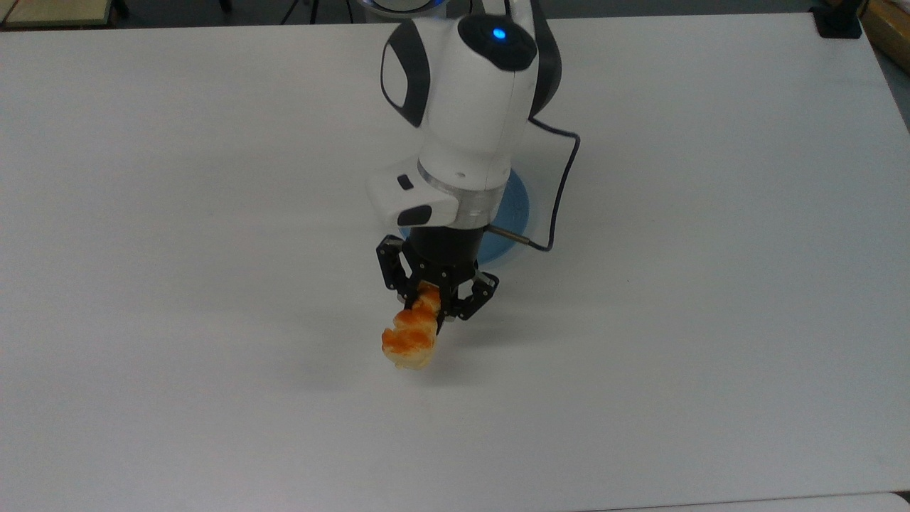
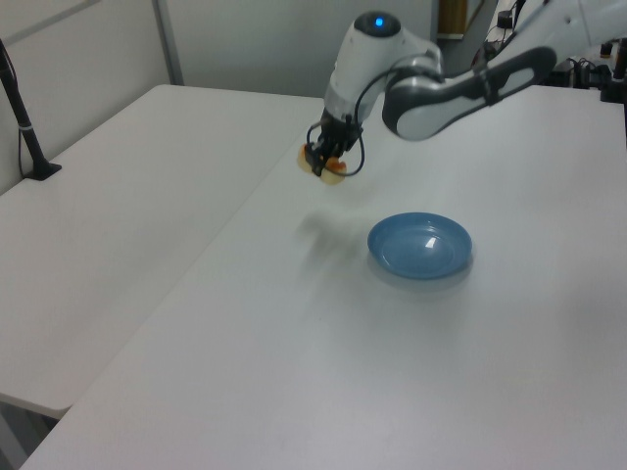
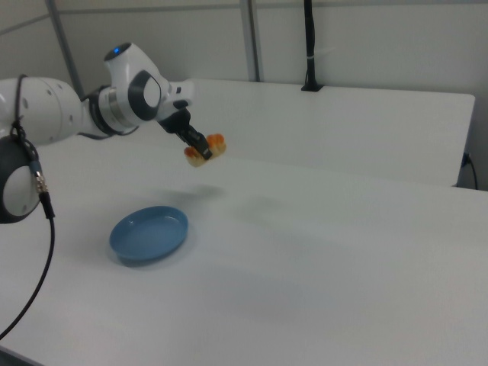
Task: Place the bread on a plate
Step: 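Lift the bread roll and carry it over the blue plate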
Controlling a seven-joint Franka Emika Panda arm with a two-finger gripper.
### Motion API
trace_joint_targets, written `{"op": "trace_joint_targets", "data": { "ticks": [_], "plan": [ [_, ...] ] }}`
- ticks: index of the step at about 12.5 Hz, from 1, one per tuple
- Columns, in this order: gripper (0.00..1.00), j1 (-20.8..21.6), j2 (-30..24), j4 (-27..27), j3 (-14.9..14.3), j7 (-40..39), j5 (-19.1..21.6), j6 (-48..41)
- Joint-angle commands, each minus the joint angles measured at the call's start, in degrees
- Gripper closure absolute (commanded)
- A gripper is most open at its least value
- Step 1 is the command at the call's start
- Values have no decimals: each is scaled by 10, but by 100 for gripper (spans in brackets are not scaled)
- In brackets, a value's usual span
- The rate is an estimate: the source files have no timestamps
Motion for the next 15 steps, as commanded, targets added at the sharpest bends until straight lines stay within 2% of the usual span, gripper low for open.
{"op": "trace_joint_targets", "data": {
  "ticks": [1, 3, 5, 7, 12, 13, 15],
  "plan": [
    [62, 3, -113, -53, -8, -109, 108, -95],
    [62, 3, -184, -95, -8, -173, 156, -151],
    [61, 6, -222, -150, -6, -185, 163, -155],
    [60, 16, -234, -213, 2, -202, 162, -156],
    [60, 34, -223, -310, 16, -201, 144, -148],
    [60, 37, -208, -310, 16, -195, 134, -148],
    [51, 39, -175, -303, 16, -168, 116, -130]
  ]
}}
